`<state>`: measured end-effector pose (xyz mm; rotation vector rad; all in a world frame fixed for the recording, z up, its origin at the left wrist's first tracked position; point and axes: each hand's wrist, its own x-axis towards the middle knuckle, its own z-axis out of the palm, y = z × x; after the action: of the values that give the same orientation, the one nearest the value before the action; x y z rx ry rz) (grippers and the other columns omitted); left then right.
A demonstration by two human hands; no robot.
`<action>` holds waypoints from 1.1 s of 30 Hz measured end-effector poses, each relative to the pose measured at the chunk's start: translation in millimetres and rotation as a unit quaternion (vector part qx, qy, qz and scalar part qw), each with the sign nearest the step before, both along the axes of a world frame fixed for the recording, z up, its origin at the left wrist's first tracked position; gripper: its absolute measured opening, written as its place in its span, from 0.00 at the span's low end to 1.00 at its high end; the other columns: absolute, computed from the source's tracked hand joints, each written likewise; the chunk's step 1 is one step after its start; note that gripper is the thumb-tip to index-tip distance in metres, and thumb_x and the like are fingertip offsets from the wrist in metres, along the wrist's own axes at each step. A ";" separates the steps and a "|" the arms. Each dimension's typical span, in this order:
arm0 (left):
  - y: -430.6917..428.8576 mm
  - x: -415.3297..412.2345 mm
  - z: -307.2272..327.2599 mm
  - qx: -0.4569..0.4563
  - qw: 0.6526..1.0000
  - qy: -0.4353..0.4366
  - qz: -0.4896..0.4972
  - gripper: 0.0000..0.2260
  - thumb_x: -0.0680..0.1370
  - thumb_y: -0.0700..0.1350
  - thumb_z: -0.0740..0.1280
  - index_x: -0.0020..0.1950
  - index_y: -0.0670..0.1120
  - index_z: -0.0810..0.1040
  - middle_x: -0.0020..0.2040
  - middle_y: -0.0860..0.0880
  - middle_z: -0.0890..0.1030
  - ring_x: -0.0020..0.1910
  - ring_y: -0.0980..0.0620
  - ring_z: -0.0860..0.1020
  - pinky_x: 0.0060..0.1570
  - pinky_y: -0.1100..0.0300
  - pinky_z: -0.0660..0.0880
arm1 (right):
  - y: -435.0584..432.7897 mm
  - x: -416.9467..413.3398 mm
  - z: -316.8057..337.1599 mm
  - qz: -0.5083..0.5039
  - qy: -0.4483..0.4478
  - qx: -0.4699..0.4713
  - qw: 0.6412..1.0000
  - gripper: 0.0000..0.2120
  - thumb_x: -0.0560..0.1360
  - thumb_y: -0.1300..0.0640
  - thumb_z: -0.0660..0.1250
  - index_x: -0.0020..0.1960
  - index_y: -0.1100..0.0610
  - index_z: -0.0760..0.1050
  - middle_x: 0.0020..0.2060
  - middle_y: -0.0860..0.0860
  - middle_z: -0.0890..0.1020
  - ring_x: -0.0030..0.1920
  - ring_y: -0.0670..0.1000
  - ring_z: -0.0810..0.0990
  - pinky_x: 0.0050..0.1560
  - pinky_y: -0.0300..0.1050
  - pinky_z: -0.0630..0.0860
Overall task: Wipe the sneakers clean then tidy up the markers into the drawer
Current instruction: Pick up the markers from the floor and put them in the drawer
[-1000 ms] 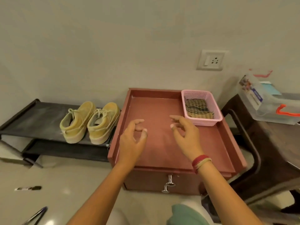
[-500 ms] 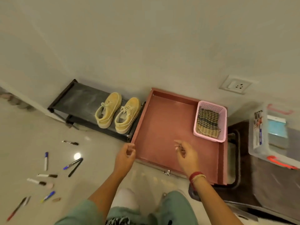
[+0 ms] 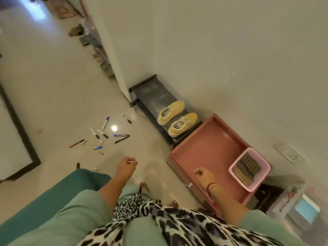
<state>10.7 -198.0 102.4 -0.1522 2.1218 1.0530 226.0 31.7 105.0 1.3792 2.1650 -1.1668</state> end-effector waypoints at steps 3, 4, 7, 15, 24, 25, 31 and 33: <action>-36.7 -9.9 -11.4 -0.014 0.995 -0.045 0.088 0.02 0.76 0.39 0.66 0.45 0.46 0.76 0.41 0.47 0.79 0.39 0.49 0.77 0.44 0.54 0.75 | 8.9 -65.3 1.3 0.037 -0.013 -0.010 0.999 0.08 0.73 0.64 0.63 0.46 0.57 0.80 0.46 0.53 0.82 0.49 0.53 0.79 0.53 0.41 0.72; -51.3 -13.1 -17.7 -0.020 0.990 -0.062 0.125 0.03 0.76 0.39 0.66 0.42 0.45 0.76 0.39 0.46 0.79 0.38 0.49 0.77 0.44 0.54 0.75 | 9.9 -90.9 2.4 0.048 -0.006 -0.016 0.999 0.07 0.73 0.64 0.63 0.44 0.56 0.80 0.44 0.53 0.81 0.47 0.53 0.79 0.54 0.43 0.73; -87.7 -24.7 -29.1 -0.011 0.967 -0.128 0.220 0.14 0.77 0.37 0.63 0.31 0.46 0.72 0.29 0.48 0.72 0.29 0.50 0.69 0.26 0.62 0.67 | 5.4 -167.0 -0.3 0.102 0.003 -0.024 0.994 0.07 0.73 0.64 0.63 0.47 0.57 0.79 0.46 0.55 0.81 0.51 0.55 0.79 0.56 0.45 0.74; -118.7 -111.5 -28.5 0.001 0.925 -0.144 0.351 0.07 0.78 0.39 0.62 0.40 0.43 0.74 0.40 0.44 0.76 0.34 0.50 0.72 0.32 0.60 0.65 | -14.8 -354.1 10.1 0.260 0.018 -0.029 0.965 0.08 0.74 0.63 0.62 0.50 0.56 0.78 0.51 0.56 0.81 0.53 0.55 0.79 0.56 0.45 0.74; -121.4 -199.5 -41.0 0.042 0.880 -0.139 0.453 0.12 0.77 0.34 0.62 0.34 0.44 0.68 0.33 0.46 0.69 0.30 0.52 0.67 0.29 0.62 0.63 | -30.4 -524.9 26.3 0.364 0.017 -0.027 0.931 0.09 0.75 0.62 0.61 0.51 0.57 0.78 0.49 0.53 0.80 0.51 0.53 0.77 0.53 0.45 0.74; -116.2 -205.4 -43.6 0.041 0.869 -0.144 0.471 0.12 0.76 0.33 0.62 0.34 0.43 0.69 0.33 0.45 0.70 0.30 0.52 0.68 0.31 0.61 0.64 | -30.6 -540.8 25.2 0.381 0.016 -0.027 0.924 0.09 0.74 0.63 0.61 0.51 0.58 0.78 0.48 0.53 0.80 0.49 0.52 0.77 0.50 0.43 0.73; -80.6 -276.9 -40.8 0.039 0.836 -0.175 0.518 0.06 0.77 0.39 0.63 0.39 0.44 0.73 0.37 0.46 0.74 0.33 0.51 0.71 0.32 0.61 0.65 | -22.4 -633.5 -5.8 0.439 -0.015 -0.051 0.897 0.13 0.74 0.65 0.62 0.38 0.49 0.74 0.47 0.55 0.81 0.49 0.56 0.79 0.56 0.52 0.76; -72.7 -305.9 -38.8 0.057 0.835 -0.168 0.522 0.08 0.78 0.41 0.62 0.39 0.46 0.72 0.38 0.48 0.74 0.33 0.53 0.72 0.32 0.62 0.63 | -21.0 -655.4 -15.9 0.461 -0.042 -0.052 0.885 0.13 0.74 0.65 0.62 0.38 0.49 0.75 0.45 0.54 0.80 0.49 0.55 0.79 0.56 0.49 0.76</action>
<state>-295.1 -270.6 63.6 -1.4496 1.5714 1.5749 -429.5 10.7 89.1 0.2192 2.2031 -0.7803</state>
